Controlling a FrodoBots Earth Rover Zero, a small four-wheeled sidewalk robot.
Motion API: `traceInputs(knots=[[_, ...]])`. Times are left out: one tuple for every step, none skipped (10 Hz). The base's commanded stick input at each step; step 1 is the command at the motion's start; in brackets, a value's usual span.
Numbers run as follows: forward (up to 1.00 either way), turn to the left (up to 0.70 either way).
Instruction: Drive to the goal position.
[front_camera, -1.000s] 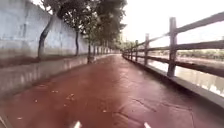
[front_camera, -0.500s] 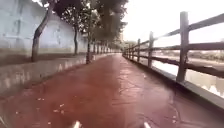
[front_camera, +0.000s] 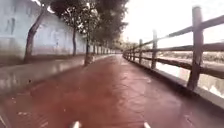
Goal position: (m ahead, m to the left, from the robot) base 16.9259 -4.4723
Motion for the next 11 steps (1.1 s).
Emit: traceInputs(knots=[[0.70, 0.00], [0.70, 0.00], [0.70, 0.00], [0.70, 0.00], [0.70, 0.00], [0.70, 0.00], [0.70, 0.00], [0.70, 0.00], [0.70, 0.00], [0.70, 0.00], [0.70, 0.00]])
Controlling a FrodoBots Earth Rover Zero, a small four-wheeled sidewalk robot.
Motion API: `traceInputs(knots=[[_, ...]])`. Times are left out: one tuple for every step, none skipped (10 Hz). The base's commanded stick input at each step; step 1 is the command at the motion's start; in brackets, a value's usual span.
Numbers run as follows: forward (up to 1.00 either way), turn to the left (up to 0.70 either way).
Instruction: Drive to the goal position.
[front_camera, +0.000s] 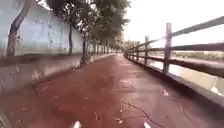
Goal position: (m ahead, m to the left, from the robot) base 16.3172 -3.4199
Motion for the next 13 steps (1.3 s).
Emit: traceInputs(knots=[[0.70, 0.00], [0.70, 0.00], [0.70, 0.00], [0.70, 0.00], [0.70, 0.00], [0.70, 0.00], [0.70, 0.00], [0.70, 0.00], [0.70, 0.00], [0.70, 0.00], [0.70, 0.00], [0.70, 0.00], [0.70, 0.00]])
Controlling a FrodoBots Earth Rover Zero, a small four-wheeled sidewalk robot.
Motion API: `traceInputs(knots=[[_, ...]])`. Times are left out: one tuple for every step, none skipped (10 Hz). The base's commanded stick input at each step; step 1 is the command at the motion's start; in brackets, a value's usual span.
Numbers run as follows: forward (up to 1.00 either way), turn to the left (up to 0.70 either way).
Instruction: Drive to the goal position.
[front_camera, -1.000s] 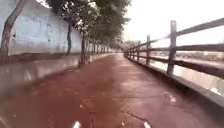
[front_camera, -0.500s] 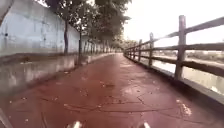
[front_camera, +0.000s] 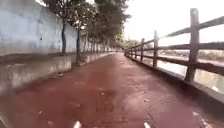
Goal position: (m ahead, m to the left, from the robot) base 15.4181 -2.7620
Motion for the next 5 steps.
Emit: traceInputs(knots=[[0.70, 0.00], [0.70, 0.00], [0.70, 0.00], [0.70, 0.00], [0.70, 0.00]])
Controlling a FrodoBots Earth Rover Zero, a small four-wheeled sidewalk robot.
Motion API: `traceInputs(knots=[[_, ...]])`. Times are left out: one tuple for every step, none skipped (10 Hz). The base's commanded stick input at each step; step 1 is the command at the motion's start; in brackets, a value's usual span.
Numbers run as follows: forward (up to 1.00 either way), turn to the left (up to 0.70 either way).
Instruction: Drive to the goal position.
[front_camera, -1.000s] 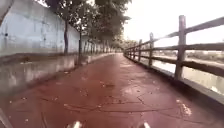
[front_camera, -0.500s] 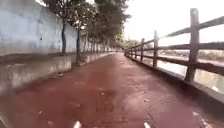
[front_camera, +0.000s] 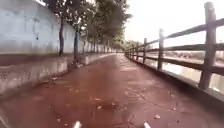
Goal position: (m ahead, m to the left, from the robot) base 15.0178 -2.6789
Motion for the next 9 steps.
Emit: traceInputs(knots=[[0.70, 0.00], [0.70, 0.00], [0.70, 0.00], [0.70, 0.00], [0.70, 0.00], [0.70, 0.00], [0.70, 0.00], [0.70, 0.00], [0.70, 0.00]])
